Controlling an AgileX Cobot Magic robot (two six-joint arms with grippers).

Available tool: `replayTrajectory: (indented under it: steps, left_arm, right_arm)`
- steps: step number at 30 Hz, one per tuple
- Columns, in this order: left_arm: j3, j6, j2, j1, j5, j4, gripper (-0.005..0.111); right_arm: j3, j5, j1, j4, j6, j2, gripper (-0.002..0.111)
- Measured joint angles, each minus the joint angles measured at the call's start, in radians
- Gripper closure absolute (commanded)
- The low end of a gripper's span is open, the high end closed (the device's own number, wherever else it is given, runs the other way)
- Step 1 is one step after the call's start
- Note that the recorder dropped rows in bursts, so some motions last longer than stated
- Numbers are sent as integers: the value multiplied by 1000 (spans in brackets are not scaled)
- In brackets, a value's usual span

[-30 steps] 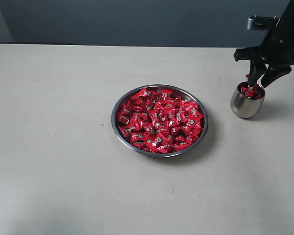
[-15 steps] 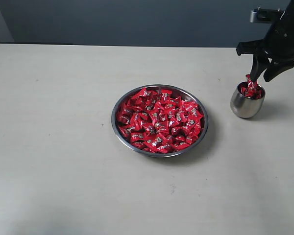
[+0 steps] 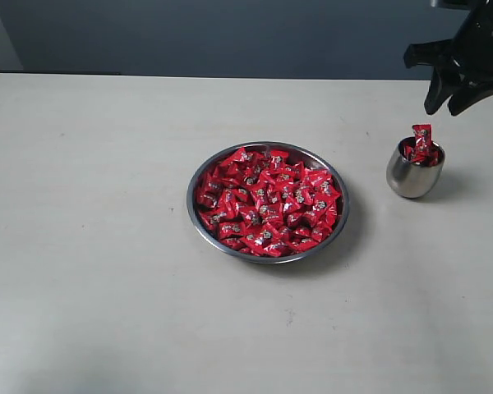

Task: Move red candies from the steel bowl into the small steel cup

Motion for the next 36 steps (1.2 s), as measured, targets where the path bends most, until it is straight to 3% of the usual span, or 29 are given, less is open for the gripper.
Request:
replayTrajectory:
  steps: [7,9,13,19,28,36]
  left_arm:
    - [0,0,0,0,0,0,106]
    - [0,0,0,0,0,0,106]
    - [0,0,0,0,0,0,106]
    - [0,0,0,0,0,0,106]
    - [0,0,0,0,0,0,106]
    - [0,0,0,0,0,0,106]
  right_arm:
    - [0,0,0,0,0,-6,75]
    - [0,5,0,7,0,-6,81]
    - [0,10,0,22,0,-8,108]
    - [35,-73,0,52,0,-72,109]
    - [301,-373,7,84,-46,-359,109]
    - [535,-550,118,86,-71,-590,109]
